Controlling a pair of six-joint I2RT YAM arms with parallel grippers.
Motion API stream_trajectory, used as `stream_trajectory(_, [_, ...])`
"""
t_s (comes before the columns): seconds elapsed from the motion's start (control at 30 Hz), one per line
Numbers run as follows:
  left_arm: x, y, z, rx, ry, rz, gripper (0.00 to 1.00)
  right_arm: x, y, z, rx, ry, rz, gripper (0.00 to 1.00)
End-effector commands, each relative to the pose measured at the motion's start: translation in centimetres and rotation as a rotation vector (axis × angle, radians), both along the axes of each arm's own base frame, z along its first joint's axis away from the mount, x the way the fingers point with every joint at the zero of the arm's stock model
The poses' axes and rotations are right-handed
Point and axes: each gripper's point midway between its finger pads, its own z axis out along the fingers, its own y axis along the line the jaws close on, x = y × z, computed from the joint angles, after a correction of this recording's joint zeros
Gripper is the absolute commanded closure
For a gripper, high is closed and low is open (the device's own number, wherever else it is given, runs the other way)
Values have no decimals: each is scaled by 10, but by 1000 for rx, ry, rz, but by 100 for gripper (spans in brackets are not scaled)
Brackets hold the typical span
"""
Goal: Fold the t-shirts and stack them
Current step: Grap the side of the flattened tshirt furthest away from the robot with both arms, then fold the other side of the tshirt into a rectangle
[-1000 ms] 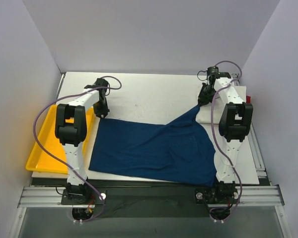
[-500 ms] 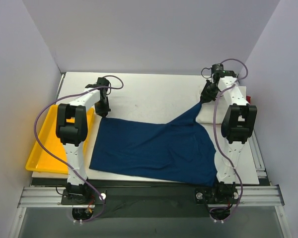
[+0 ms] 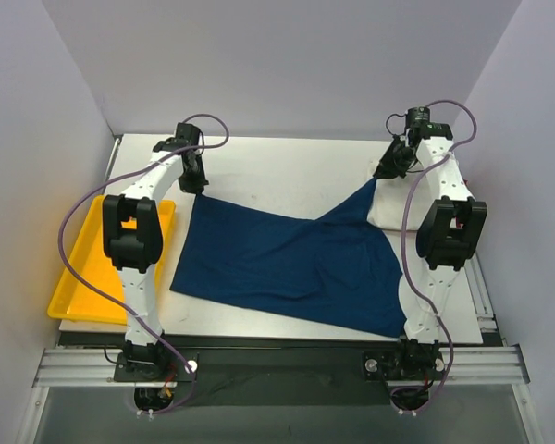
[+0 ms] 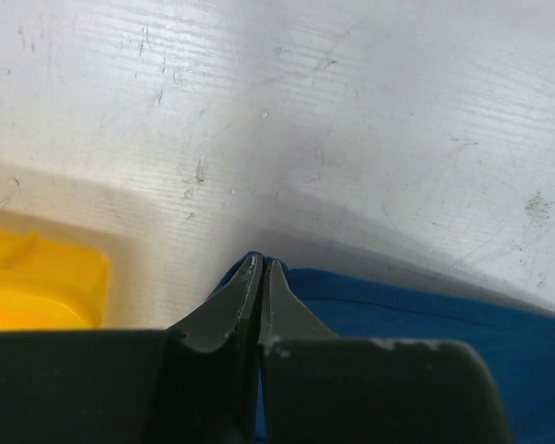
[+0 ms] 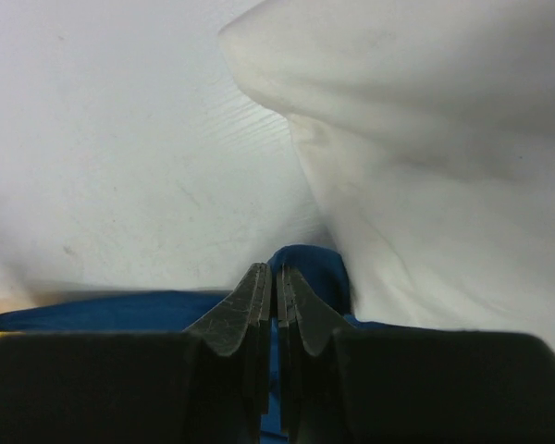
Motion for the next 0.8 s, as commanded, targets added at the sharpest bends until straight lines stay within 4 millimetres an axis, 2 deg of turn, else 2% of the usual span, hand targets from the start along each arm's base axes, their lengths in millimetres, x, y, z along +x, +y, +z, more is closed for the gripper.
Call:
stream_trajectory(0.0, [10,3,34,-47,-86,8,100,-7,4,56,40,-99,-5,100])
stream_trajectory(0.13, [-6,9,31,-58,-72,-6,100,-27,10,59,75,-77,-2,100])
stream_trajectory(0.17, [-10,11,30,-61,-68,-4,100,-35,12,67,79,-86,-1,100])
stream_trajectory(0.2, [-12,11,29,-76,-70,-7,100,-45,13,57,85,-52,-3,100])
stream_trajectory(0.23, [-14,16,33,-84,-78,-1,100,-53,14,57,91,-41,-3,100])
stream_trajectory(0.27, [-20,18,27,-87,-61,3,100,-61,16,64,97,-50,1,100])
stream_trajectory(0.3, [-22,19,26,-99,-58,3,100,-69,18,62,102,-37,5,100])
stream_trajectory(0.33, [-25,21,29,-101,-64,1,100,-81,19,52,108,5,4,100])
stream_trajectory(0.4, [-30,24,26,-100,-58,0,100,-98,21,55,116,14,9,100])
stream_trajectory(0.43, [-32,25,30,-96,-67,-10,100,-111,23,45,119,57,8,100])
stream_trajectory(0.47, [-33,20,33,-117,-74,-30,100,-119,23,50,114,46,13,100])
stream_trajectory(0.53, [-39,18,34,-127,-75,-56,100,-134,21,46,104,78,9,100])
stream_trajectory(0.67, [-50,20,34,-119,-56,-72,100,-168,22,48,93,106,7,100])
stream_trajectory(0.77, [-58,21,37,-109,-58,-77,100,-185,21,55,91,109,-1,100])
